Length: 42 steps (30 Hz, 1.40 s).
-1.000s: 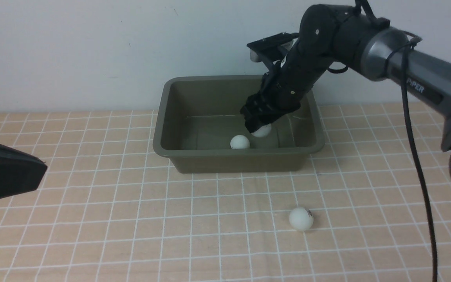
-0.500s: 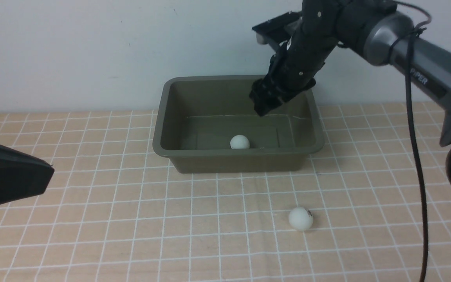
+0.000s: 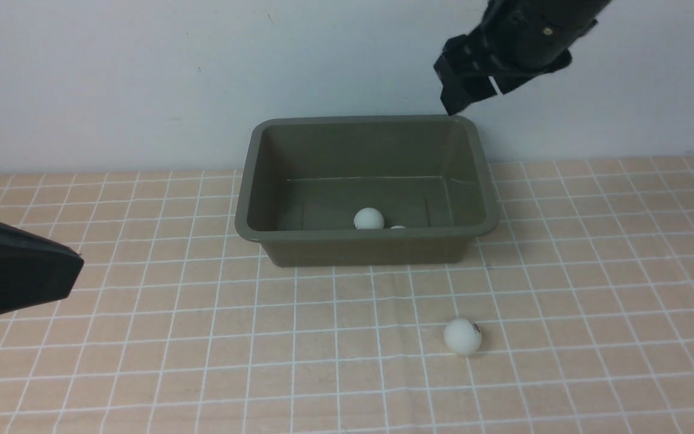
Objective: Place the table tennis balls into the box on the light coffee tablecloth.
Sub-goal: 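Reach for and grasp a ping pong ball on the table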
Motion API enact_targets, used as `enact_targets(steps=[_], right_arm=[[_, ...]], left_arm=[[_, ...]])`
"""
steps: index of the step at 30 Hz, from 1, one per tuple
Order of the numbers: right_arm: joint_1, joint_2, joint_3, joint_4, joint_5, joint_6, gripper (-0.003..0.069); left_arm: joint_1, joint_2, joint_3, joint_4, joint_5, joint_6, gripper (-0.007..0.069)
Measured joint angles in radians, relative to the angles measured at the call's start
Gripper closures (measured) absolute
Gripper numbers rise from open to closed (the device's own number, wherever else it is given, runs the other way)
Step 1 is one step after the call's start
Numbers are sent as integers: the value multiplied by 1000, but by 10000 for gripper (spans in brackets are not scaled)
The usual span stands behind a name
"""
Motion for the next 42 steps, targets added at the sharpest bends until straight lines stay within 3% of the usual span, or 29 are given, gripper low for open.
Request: enact_targets(steps=[6, 11, 17, 24, 42], right_arm=[[18, -161, 338, 76, 0, -3, 160], [98, -145, 527, 57, -89, -15, 160], [181, -39, 551, -49, -183, 32, 160], [187, 50, 552, -127, -274, 83, 160], [187, 143, 552, -176, -355, 86, 160]], left_arm=[[0, 0, 0, -1, 0, 0, 693], [0, 0, 0, -1, 0, 0, 693], [0, 0, 0, -1, 0, 0, 693], [0, 0, 0, -2, 0, 0, 693], [0, 0, 1, -2, 0, 0, 693]])
